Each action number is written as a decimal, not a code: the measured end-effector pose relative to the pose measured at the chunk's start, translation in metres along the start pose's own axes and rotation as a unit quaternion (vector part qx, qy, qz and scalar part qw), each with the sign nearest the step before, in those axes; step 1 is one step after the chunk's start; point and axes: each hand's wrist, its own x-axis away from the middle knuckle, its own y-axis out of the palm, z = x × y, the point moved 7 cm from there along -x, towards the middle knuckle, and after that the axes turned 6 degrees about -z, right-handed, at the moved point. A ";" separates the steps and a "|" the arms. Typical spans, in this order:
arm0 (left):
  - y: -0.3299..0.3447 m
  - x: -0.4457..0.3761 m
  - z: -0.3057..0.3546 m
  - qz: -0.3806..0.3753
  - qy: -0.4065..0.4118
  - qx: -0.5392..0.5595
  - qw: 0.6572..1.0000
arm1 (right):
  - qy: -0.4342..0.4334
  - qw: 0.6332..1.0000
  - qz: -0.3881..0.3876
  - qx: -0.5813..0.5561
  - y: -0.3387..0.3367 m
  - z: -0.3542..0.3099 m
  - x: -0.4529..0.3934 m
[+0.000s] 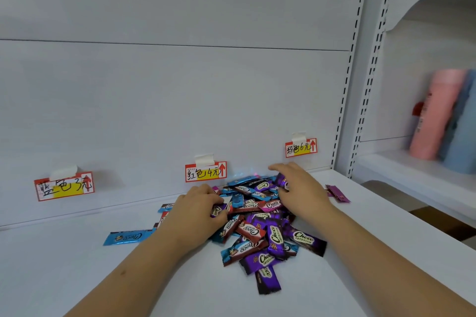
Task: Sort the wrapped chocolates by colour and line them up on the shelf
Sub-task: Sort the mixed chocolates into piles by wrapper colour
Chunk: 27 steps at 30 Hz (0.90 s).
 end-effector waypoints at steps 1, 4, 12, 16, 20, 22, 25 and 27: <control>-0.001 -0.001 -0.001 -0.004 0.002 0.002 1.000 | -0.020 1.000 -0.017 0.016 0.004 -0.006 0.000; -0.006 0.000 0.000 -0.006 0.005 -0.015 1.000 | -0.064 0.993 -0.082 0.057 0.016 -0.017 0.000; -0.023 0.008 -0.001 0.057 -0.002 -0.006 0.998 | -0.054 0.977 -0.082 -0.187 0.001 -0.016 0.006; -0.025 0.011 -0.010 0.093 -0.032 0.089 0.991 | -0.065 0.992 -0.006 -0.105 -0.009 -0.008 0.002; -0.026 0.009 -0.013 0.128 -0.063 0.160 0.977 | -0.103 0.984 -0.085 0.119 0.018 -0.024 -0.001; -0.026 0.007 -0.015 0.141 -0.080 0.177 0.971 | -0.084 0.984 -0.138 0.069 0.027 -0.022 -0.003; -0.025 0.012 -0.020 0.138 -0.103 0.207 0.963 | -0.045 0.972 -0.183 -0.143 0.026 -0.016 -0.001; -0.027 0.015 -0.020 0.135 -0.089 0.215 0.963 | -0.032 0.961 -0.175 -0.212 0.020 -0.015 0.001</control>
